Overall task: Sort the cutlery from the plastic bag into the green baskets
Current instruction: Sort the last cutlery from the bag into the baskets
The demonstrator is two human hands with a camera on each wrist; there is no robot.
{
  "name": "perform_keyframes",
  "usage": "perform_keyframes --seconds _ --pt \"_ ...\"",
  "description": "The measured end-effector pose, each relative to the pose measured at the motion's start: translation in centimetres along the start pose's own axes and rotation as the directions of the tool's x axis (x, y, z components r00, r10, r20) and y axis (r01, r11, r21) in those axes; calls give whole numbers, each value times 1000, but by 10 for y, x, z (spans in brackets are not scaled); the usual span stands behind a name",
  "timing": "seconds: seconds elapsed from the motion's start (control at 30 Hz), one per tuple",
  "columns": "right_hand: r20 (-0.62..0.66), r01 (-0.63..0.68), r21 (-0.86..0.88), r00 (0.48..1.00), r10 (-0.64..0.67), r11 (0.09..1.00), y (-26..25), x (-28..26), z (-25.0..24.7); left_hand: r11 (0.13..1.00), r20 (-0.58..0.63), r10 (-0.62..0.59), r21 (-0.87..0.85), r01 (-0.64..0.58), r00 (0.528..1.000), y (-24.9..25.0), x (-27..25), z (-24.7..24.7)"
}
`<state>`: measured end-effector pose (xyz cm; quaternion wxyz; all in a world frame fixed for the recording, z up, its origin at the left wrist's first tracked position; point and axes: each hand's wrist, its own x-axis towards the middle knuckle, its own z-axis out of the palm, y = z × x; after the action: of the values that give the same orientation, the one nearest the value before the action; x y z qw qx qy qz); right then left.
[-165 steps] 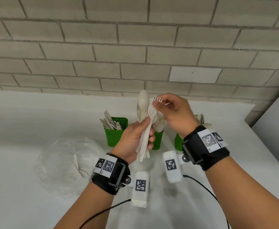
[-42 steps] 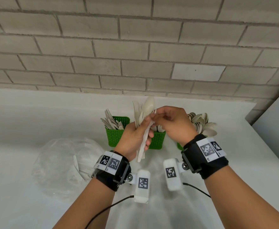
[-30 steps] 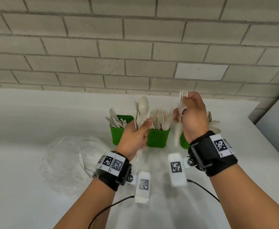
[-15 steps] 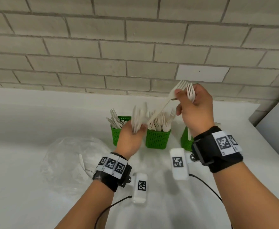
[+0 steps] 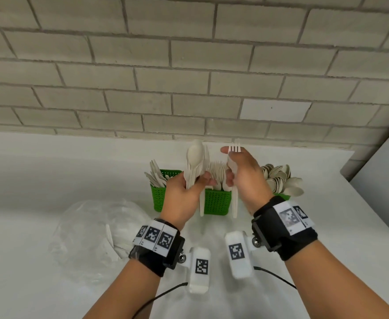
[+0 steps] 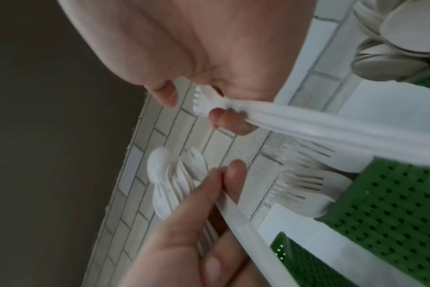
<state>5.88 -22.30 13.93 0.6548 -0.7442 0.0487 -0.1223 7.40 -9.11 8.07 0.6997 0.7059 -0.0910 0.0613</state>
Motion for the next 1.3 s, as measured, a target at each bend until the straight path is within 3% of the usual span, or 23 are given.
perform_keyframes --seconds 0.2,0.33,0.43,0.53,0.6,0.77,0.9,1.03,1.3 --pt "145 0 141 989 -21 990 1 0 -2 994 143 -51 -94 65 988 11 -2 -2" --pt "67 -15 134 998 6 991 9 2 -2 983 231 -104 -127 136 967 19 -6 -5" --pt "106 -41 86 994 32 995 8 0 -6 976 300 -118 -139 166 946 21 -8 -13" --pt "180 -61 62 982 49 996 5 3 -10 987 353 -126 -47 152 927 17 -9 -19" --pt "187 -30 57 982 19 998 2 7 -10 987 343 -147 -13 162 928 13 -6 -22" --pt "-43 189 42 981 -187 981 -2 21 -16 981 122 -187 -18 191 975 10 13 -28" --pt "-15 312 -203 947 -321 928 2 28 -20 989 120 -145 15 144 982 22 28 -13" --pt "30 357 -346 929 -370 868 8 29 -21 997 178 -74 -11 77 981 21 43 2" --pt "44 379 -260 924 -381 888 14 27 -27 997 180 20 66 -33 983 12 53 16"
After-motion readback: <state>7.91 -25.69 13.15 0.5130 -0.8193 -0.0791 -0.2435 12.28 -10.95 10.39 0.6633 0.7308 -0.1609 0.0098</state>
